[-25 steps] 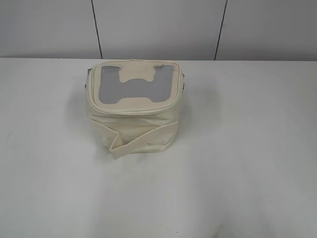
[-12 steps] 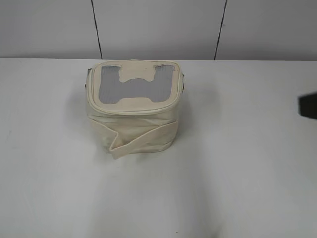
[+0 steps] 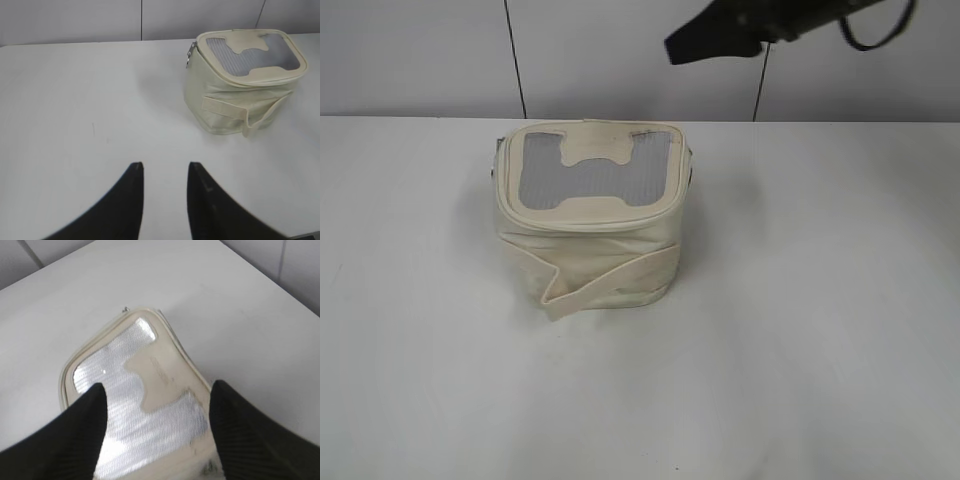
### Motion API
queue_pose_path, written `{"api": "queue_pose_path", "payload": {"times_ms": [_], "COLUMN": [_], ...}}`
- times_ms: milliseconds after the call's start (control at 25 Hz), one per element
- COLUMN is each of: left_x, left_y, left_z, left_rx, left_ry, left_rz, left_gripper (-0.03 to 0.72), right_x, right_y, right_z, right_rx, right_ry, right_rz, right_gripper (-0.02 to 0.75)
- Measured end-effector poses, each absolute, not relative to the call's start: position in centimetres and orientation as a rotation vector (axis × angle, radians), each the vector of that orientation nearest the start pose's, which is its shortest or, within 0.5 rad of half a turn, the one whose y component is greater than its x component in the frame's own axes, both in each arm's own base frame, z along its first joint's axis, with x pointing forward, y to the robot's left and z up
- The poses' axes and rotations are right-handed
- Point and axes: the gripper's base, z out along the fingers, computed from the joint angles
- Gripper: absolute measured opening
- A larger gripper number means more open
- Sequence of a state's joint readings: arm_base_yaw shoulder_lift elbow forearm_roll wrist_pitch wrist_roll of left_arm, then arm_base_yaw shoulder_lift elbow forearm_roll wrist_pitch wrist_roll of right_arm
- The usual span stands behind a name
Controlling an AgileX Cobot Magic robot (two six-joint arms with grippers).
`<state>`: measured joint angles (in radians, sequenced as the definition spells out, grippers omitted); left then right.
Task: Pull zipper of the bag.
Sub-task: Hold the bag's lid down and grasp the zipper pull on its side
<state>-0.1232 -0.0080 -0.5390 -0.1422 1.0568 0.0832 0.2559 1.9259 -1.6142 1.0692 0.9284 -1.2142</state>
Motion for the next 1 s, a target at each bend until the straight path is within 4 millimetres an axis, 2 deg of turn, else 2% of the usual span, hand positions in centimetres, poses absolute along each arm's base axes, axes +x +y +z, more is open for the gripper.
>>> {"api": "queue_pose_path", "payload": {"times_ms": [160, 280, 400, 600, 800, 880, 1000], "left_x": [-0.9, -0.6, -0.2, 1.5, 5.5, 7.7, 11.3], "left_y": [-1.0, -1.1, -1.2, -2.3, -3.2, -3.6, -4.7], "left_z": [28.9, 28.9, 29.0, 29.5, 30.8, 31.1, 30.6], "left_rx": [0.216, 0.216, 0.218, 0.211, 0.202, 0.213, 0.262], "left_ry": [2.002, 2.019, 2.046, 2.081, 2.020, 1.990, 2.019], "left_rz": [-0.196, -0.197, -0.216, -0.354, -0.423, -0.439, -0.504], "left_gripper": [0.241, 0.241, 0.241, 0.241, 0.241, 0.241, 0.241], "right_x": [43.2, 44.3, 44.9, 45.9, 46.4, 46.4, 46.5], "right_y": [22.3, 25.2, 27.2, 28.1, 28.3, 28.2, 28.1], "right_z": [27.5, 25.7, 23.8, 21.3, 19.6, 19.2, 19.2], "right_rx": [-1.158, -1.229, -1.266, -1.253, -1.246, -1.253, -1.260], "right_ry": [1.921, 1.923, 1.926, 1.961, 1.991, 2.007, 2.011], "right_rz": [0.922, 0.951, 0.963, 0.980, 0.980, 0.959, 0.948], "right_gripper": [0.505, 0.505, 0.505, 0.505, 0.490, 0.421, 0.272]}}
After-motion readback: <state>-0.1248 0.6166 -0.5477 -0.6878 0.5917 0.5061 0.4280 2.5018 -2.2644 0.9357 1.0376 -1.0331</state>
